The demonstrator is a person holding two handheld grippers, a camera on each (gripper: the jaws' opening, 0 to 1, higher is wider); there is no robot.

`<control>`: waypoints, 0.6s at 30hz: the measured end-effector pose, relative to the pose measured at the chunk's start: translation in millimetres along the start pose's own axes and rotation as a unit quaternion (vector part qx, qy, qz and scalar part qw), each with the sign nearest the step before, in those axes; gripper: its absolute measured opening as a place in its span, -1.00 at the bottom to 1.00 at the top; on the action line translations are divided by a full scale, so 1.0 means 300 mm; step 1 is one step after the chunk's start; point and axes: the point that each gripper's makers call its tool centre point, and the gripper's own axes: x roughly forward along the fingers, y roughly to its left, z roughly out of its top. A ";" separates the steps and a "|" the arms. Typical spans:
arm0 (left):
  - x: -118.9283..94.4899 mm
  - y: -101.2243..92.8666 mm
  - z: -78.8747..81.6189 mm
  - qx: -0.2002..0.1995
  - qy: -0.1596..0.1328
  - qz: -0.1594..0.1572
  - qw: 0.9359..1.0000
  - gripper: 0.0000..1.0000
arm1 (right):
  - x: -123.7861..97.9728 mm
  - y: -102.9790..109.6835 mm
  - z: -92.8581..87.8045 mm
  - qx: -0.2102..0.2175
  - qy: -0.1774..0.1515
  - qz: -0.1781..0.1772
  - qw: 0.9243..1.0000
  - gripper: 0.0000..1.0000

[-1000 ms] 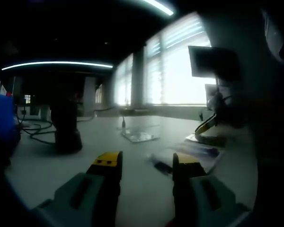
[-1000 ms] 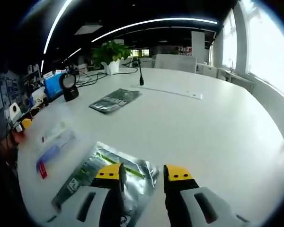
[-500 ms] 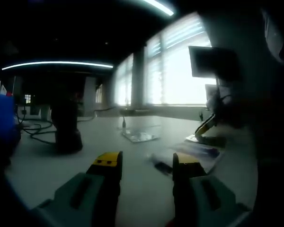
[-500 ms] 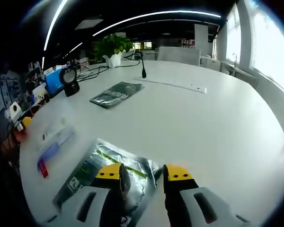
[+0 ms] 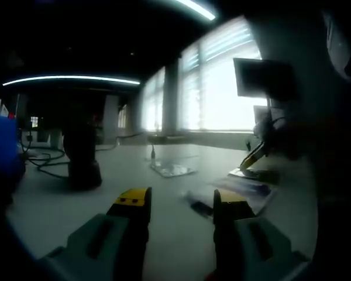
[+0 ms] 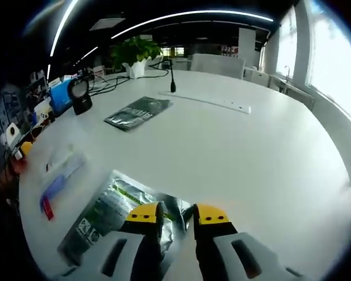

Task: Clip sheet goods on table flip sheet goods clip sheet goods scan sheet goods put sheet goods back to table

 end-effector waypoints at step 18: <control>0.000 -0.002 0.001 0.000 -0.001 -0.001 1.000 -0.29 | -0.003 0.016 0.003 -0.019 0.004 0.006 1.000 -0.95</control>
